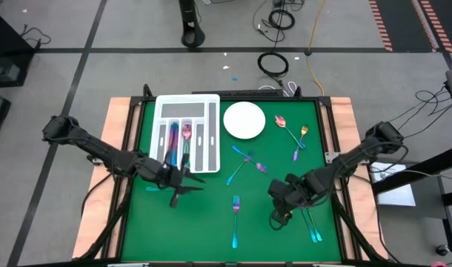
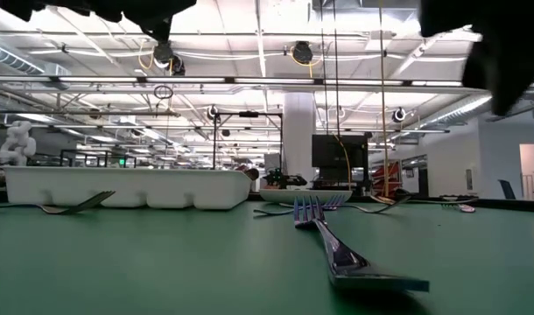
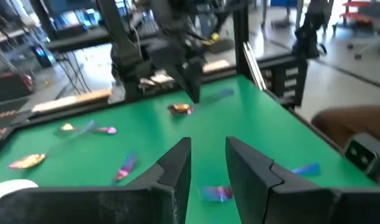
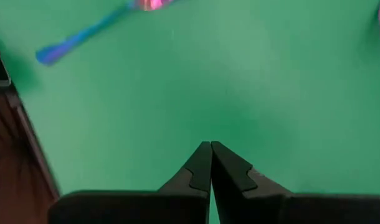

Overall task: Sort silverware
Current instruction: Put the blue spoon into the silverware tray

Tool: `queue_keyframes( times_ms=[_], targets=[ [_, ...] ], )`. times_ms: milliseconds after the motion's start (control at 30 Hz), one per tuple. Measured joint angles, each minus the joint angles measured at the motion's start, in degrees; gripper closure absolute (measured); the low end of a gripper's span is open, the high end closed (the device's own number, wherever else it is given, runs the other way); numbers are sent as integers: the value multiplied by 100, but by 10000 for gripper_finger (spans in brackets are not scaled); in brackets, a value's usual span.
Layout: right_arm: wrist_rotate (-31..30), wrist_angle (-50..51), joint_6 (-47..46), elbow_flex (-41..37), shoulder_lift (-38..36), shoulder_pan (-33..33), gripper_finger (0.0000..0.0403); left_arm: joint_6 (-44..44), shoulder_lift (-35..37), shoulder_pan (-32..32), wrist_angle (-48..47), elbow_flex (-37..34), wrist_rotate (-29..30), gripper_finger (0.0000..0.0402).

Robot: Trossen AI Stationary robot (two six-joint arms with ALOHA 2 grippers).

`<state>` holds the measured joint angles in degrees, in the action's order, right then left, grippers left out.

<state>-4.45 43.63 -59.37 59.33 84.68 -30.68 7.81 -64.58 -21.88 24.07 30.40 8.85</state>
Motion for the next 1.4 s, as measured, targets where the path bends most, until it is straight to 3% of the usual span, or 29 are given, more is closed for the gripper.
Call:
queue_keyframes(
  times_ms=[300,567,867,1200,1400],
  targets=[
    [747,406,-1300,0,2,-604,403,164,-342,59,869,-83,91,299],
    [930,1337,-2559,2,4,-1179,403,249,-1360,530,2016,-12,3,299],
    [416,1759,-3095,2,14,-1551,397,469,-1489,896,1809,863,-425,299],
    [839,1526,-3609,-729,35,-1556,316,452,-1488,876,730,920,-431,299],
    [887,837,-3796,-1107,34,-1573,296,454,-1488,875,681,920,-422,299]
  ],
)
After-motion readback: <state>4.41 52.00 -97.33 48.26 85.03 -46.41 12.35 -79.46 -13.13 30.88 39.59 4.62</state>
